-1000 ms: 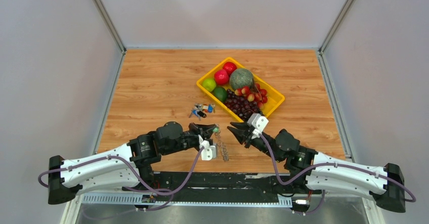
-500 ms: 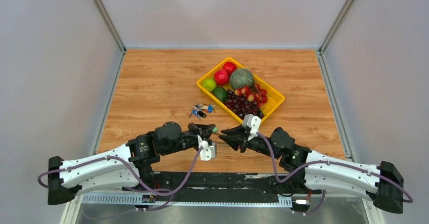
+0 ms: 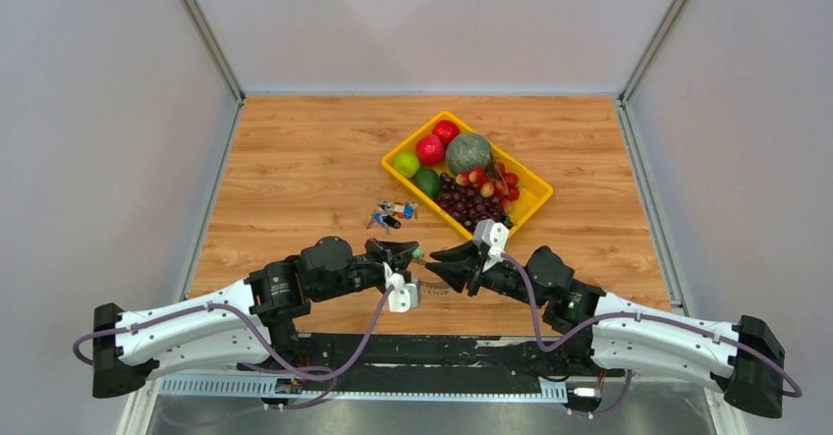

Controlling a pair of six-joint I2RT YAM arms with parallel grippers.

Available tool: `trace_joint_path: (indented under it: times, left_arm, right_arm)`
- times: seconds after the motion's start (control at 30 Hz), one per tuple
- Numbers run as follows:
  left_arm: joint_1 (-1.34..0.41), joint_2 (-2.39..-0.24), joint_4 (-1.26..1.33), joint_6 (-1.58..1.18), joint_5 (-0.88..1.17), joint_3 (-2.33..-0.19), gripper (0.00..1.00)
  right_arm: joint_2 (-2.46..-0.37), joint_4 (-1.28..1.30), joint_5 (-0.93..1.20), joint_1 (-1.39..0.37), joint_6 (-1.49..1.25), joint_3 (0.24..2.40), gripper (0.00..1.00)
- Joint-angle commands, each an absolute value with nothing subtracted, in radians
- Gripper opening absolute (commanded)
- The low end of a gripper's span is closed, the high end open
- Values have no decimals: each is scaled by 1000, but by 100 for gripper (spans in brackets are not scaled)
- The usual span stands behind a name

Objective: Remove the keys from the keyring
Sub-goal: Remove the key from the keyring.

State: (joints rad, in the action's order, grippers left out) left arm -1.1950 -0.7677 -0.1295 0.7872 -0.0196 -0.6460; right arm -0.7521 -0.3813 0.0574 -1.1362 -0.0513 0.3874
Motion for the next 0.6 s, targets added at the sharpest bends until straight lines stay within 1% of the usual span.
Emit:
trace_joint_path:
  times: [0.0,0.13,0.4,0.57]
  left_arm:
    - [-1190,-747,-61,792,-6,-649,0]
    - [-1190,-746,-61,792,-6,-649,0]
    - [-1190,-748,-61,792,-6,-647,0]
    - [-1190,-746,-63,793,-6,-649,0]
  right_arm:
    - [-762,-376,104,-1132,-81,393,30]
    - [-772,-378,150,-1132,-92,406,29]
    - [-728,-370,103,-1131,-70,431,28]
    - [-757,-370,108,-1127,-46,451,27]
